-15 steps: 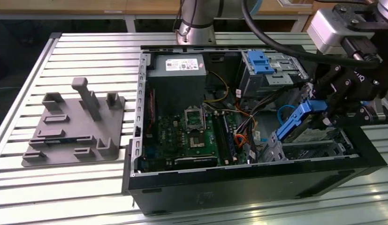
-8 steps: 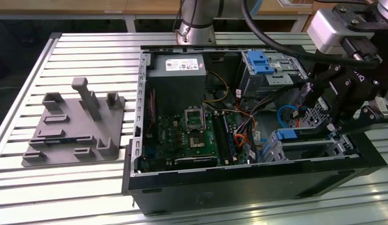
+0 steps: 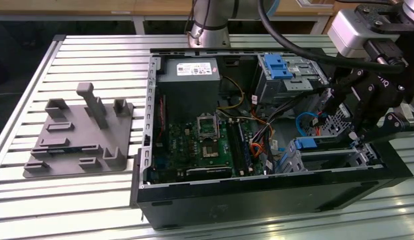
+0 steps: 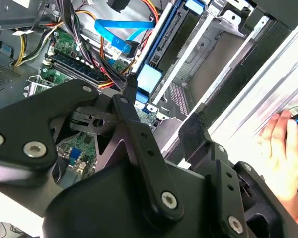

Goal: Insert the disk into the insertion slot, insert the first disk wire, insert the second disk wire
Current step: 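Insert the first disk wire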

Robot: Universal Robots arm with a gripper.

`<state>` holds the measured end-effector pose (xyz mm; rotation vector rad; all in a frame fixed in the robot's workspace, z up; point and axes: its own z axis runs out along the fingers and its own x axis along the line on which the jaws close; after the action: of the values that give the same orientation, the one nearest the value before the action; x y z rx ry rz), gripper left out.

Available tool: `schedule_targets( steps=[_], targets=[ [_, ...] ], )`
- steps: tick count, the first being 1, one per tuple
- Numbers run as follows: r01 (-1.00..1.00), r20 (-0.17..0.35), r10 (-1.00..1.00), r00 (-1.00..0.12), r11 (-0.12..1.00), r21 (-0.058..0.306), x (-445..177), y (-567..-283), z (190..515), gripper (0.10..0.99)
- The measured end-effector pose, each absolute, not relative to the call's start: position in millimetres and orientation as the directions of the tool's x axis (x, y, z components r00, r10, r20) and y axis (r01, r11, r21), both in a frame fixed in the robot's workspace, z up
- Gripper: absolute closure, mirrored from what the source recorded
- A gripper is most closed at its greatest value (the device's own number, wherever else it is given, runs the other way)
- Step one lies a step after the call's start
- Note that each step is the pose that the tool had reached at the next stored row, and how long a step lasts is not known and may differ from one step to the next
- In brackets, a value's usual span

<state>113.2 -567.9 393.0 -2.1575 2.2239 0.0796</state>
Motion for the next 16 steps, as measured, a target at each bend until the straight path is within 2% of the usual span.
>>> schedule_targets(
  steps=[10,14,16],
  targets=[
    [-0.999,-0.066,-0.997,-0.032,0.032,0.007,113.2,-567.9,392.9,0.475],
    [-0.997,-0.065,-0.995,-0.078,0.078,0.005,113.2,-567.2,392.3,0.475],
    [-0.997,-0.040,-0.996,-0.079,0.079,0.003,113.3,-563.8,392.3,0.475]
  ],
)
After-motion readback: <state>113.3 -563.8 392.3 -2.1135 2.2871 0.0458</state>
